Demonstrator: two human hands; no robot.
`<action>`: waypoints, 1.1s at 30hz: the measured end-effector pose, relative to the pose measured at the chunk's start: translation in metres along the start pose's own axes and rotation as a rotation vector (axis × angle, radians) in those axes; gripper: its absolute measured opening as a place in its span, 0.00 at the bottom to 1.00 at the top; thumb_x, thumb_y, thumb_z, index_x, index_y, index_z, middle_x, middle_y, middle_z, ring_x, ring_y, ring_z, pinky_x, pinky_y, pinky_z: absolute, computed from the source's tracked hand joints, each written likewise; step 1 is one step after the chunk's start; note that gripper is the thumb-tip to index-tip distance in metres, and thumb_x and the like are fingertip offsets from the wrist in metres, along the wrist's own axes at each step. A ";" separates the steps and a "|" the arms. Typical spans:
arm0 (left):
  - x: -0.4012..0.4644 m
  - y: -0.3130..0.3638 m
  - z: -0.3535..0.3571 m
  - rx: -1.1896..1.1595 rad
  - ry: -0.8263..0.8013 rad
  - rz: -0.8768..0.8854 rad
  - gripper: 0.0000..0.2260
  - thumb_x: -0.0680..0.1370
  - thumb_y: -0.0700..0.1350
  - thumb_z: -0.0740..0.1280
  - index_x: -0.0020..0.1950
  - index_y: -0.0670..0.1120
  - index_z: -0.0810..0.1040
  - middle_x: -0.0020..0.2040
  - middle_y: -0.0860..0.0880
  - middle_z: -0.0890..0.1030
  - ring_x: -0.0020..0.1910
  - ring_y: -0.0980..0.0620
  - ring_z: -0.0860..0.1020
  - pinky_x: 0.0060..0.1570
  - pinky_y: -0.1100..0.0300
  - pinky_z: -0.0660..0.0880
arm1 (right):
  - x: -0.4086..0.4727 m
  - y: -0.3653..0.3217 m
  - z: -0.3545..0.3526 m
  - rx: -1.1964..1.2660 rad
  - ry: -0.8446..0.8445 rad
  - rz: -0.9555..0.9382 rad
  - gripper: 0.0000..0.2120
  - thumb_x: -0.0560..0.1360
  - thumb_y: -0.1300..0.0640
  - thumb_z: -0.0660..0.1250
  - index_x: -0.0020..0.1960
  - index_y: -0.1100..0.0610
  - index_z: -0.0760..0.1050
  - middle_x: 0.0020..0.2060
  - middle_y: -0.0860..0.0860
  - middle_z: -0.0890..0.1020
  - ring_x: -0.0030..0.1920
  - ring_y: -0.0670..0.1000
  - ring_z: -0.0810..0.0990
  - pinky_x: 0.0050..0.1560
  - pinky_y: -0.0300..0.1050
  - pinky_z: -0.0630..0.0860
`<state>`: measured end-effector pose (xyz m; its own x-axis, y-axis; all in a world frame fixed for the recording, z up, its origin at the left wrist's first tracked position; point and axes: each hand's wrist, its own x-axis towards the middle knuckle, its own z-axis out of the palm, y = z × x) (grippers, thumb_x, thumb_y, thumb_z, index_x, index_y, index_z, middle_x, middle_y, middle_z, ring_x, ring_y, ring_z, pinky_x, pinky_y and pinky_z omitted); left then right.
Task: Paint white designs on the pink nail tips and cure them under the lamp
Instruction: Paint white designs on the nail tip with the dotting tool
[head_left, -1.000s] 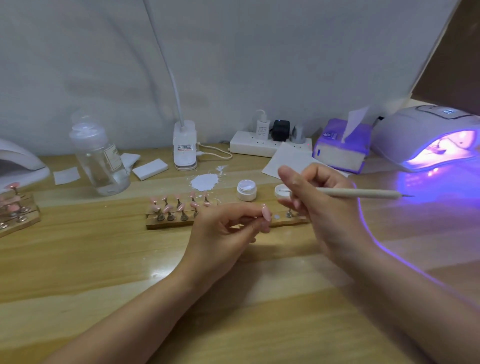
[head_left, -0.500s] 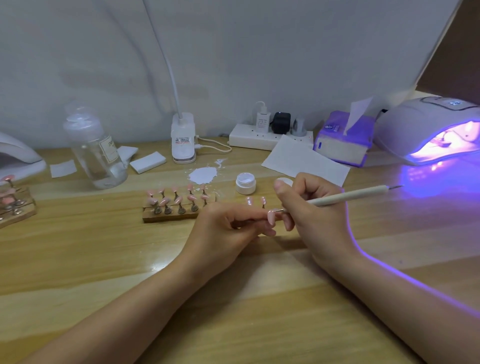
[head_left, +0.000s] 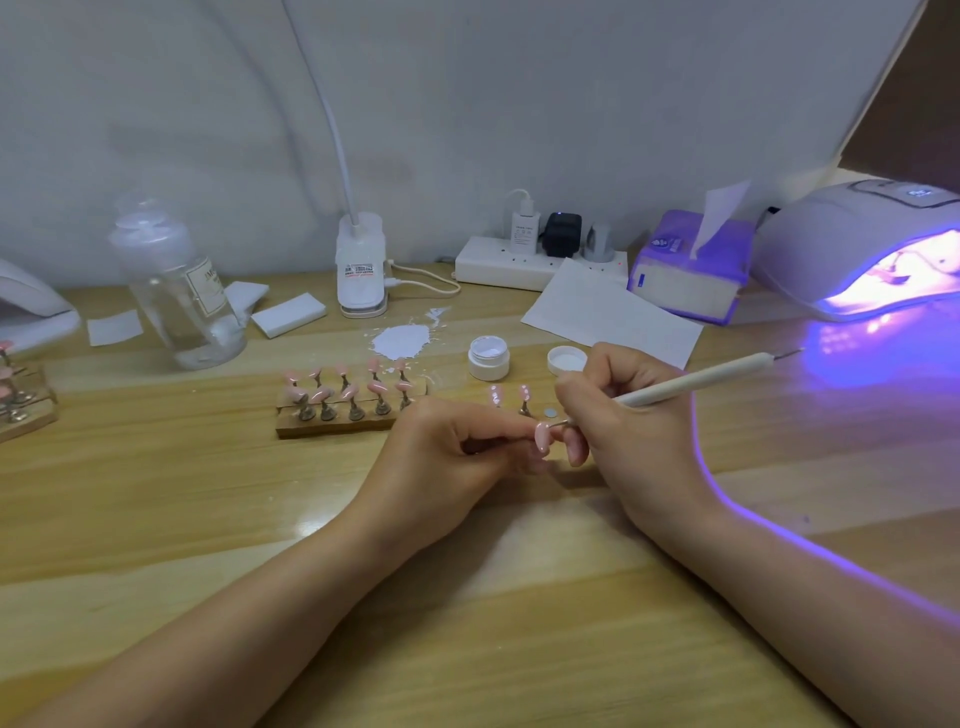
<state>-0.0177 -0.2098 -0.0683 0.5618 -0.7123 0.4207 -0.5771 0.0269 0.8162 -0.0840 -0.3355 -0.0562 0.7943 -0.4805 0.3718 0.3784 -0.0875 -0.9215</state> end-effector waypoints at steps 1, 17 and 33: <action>0.000 0.000 0.000 0.000 -0.007 0.004 0.10 0.71 0.31 0.70 0.47 0.43 0.84 0.41 0.52 0.85 0.39 0.59 0.81 0.44 0.59 0.79 | 0.000 0.000 0.000 0.002 -0.001 0.001 0.20 0.70 0.75 0.60 0.26 0.57 0.59 0.14 0.45 0.64 0.17 0.44 0.72 0.21 0.34 0.70; -0.001 0.001 0.000 0.017 -0.010 -0.041 0.09 0.72 0.32 0.69 0.47 0.43 0.84 0.39 0.48 0.85 0.39 0.58 0.81 0.43 0.62 0.78 | 0.000 0.000 0.000 0.018 -0.008 0.028 0.19 0.69 0.74 0.60 0.25 0.59 0.60 0.14 0.49 0.66 0.17 0.46 0.73 0.22 0.35 0.71; -0.001 0.001 0.000 0.021 -0.019 -0.067 0.07 0.72 0.33 0.70 0.46 0.41 0.84 0.39 0.47 0.85 0.36 0.64 0.78 0.40 0.70 0.73 | 0.000 0.001 0.000 -0.014 -0.012 0.015 0.19 0.69 0.73 0.62 0.26 0.58 0.60 0.14 0.48 0.67 0.18 0.46 0.73 0.22 0.34 0.69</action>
<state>-0.0186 -0.2091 -0.0679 0.5888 -0.7249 0.3575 -0.5507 -0.0361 0.8339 -0.0836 -0.3352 -0.0574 0.8058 -0.4710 0.3588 0.3594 -0.0924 -0.9286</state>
